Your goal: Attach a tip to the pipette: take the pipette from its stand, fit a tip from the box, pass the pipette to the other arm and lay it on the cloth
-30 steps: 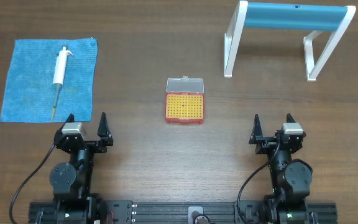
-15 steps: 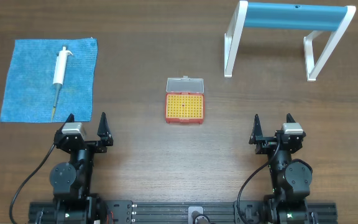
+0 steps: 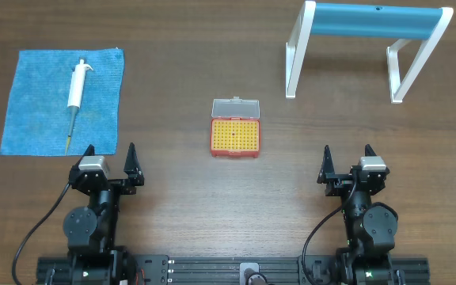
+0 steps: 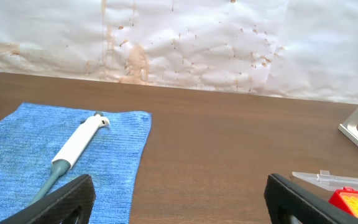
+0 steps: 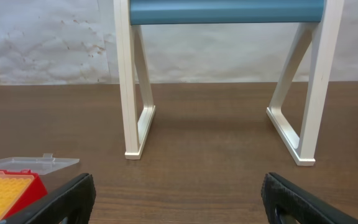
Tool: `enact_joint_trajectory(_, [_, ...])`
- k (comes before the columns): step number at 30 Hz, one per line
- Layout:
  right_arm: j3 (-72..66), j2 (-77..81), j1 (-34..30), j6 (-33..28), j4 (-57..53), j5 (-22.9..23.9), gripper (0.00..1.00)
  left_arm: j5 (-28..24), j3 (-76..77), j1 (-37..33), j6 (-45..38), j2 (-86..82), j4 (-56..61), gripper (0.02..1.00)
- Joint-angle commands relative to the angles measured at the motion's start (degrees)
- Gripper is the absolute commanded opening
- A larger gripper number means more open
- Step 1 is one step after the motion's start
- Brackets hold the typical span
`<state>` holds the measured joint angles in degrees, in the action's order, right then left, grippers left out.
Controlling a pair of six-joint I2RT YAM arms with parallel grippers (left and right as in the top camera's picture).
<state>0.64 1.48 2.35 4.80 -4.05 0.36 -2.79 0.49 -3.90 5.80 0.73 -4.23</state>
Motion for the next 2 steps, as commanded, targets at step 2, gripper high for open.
enact_joint_trajectory(2, [-0.4,-0.5,-0.2,-0.8,0.0,0.3,0.866,0.7,-0.2,0.2,-0.7,-0.4,-0.3,0.882])
